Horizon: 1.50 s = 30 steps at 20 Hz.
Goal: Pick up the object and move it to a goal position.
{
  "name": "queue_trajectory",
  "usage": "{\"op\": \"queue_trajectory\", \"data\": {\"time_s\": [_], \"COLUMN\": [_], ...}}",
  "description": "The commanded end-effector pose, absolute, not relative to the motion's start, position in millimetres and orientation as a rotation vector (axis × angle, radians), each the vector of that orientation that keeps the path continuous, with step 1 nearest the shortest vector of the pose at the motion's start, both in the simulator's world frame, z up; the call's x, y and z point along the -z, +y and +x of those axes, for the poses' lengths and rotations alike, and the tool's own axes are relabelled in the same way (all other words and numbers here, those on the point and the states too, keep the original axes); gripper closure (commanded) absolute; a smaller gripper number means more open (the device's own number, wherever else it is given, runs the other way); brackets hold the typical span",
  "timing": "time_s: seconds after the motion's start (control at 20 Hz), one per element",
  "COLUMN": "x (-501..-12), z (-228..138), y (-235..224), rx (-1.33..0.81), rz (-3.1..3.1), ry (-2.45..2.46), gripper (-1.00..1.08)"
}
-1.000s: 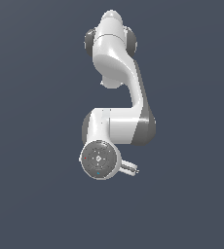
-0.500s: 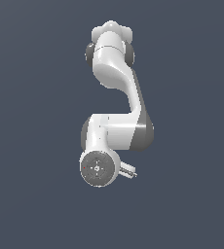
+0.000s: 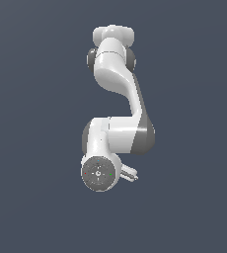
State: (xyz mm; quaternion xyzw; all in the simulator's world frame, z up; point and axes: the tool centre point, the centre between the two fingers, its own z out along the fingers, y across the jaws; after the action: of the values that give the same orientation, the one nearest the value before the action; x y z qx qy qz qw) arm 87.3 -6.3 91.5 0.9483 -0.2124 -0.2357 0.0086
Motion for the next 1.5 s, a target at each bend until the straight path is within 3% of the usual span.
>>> {"op": "queue_trajectory", "data": {"time_s": [0.0, 1.45], "x": [-91.6, -68.6], "z": [87.0, 74.3], "y": [-6.1, -4.1], "rx": [0.739, 0.739], "rz": [2.962, 2.961], "ry": [-0.666, -0.666], "gripper": [-0.20, -0.20]}}
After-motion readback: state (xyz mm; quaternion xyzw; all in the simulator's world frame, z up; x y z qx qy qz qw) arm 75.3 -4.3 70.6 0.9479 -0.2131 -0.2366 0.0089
